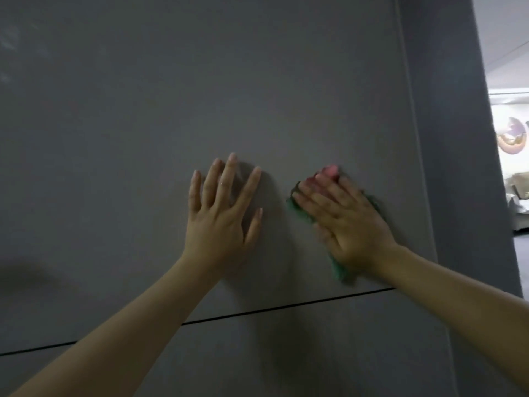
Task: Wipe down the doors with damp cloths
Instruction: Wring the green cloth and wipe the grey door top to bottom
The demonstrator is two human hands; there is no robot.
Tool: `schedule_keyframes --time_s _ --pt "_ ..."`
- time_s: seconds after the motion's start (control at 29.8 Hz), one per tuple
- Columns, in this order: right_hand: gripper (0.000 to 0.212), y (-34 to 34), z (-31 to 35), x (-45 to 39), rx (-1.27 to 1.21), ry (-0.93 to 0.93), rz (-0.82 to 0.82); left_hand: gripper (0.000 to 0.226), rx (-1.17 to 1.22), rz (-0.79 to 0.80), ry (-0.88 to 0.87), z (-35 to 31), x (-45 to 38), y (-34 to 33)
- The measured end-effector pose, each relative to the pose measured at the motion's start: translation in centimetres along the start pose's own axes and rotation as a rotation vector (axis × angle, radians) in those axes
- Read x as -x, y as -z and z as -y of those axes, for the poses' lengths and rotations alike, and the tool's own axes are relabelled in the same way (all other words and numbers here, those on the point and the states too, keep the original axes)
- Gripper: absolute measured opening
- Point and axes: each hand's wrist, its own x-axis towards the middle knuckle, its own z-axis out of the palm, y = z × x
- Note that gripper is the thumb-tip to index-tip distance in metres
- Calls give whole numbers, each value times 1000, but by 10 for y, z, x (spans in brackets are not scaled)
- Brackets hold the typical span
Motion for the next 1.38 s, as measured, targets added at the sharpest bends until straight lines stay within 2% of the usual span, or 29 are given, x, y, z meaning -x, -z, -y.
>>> schedule_keyframes --time_s 0.1,0.17,0.2,0.24,0.3,0.37,0.4,0.44,0.5,0.57,0.64,0.71,0.81,0.84,0.91,1.01,1.04,1.07,1.14,1.21,1.24,1.28,1.31,1.38 --pt "53 8 -31 -5 -33 -400 -67 64 7 9 38 -13 -3 -3" --pt "52 3 -16 -6 -28 -638 -138 64 3 -24 20 -22 -4 -5" --pt "53 -2 -2 -1 -22 -680 -155 63 4 -40 -6 -28 -5 -6" --pt "53 -6 13 8 -32 -638 -151 63 6 -48 -34 -34 -6 -7" --pt "53 -11 30 36 -61 -365 -66 63 11 -26 -65 -48 -9 -9" --pt "52 -5 12 57 -41 -122 17 65 11 12 -53 -59 -13 -11" --pt "52 -1 -2 59 -23 -99 28 66 7 25 -40 -62 -14 -12" --pt "52 2 -15 59 -9 -142 24 68 3 36 -31 -64 -15 -12" --pt "52 7 -33 52 -20 -349 -23 72 0 46 -22 -65 -15 -12" --pt "52 6 -31 46 -52 -574 -89 73 4 34 -18 -66 -16 -12" --pt "52 -1 -14 50 -37 -708 -148 72 12 19 -21 -66 -16 -12" --pt "53 -8 3 67 -29 -630 -134 71 16 10 -27 -65 -16 -13" --pt "52 -4 -9 91 -21 -262 -24 72 25 16 -37 -63 -14 -14" --pt "52 -1 -22 93 -7 -202 -4 73 29 19 -40 -62 -13 -14" --pt "53 2 -38 88 2 -276 -8 73 41 23 -46 -60 -14 -14" --pt "52 -4 -12 79 -12 -642 -116 74 55 38 -39 -59 -13 -15" --pt "52 -10 6 84 -12 -685 -139 74 62 41 -35 -59 -13 -15" --pt "52 -14 22 91 -20 -644 -142 74 72 41 -32 -59 -13 -14" --pt "52 -17 39 116 -31 -389 -35 73 101 53 -31 -59 -12 -12" --pt "50 -9 24 134 1 -117 65 70 125 57 -16 -57 -6 -10" --pt "50 -6 13 138 17 -52 85 67 128 46 -7 -57 -1 -8" --pt "52 -5 2 138 23 -56 79 65 118 24 0 -56 6 -7" --pt "53 -5 -5 135 15 -139 52 63 100 -1 11 -55 14 -7" --pt "52 -7 1 122 -10 -457 -62 60 63 -26 56 -51 33 -6"
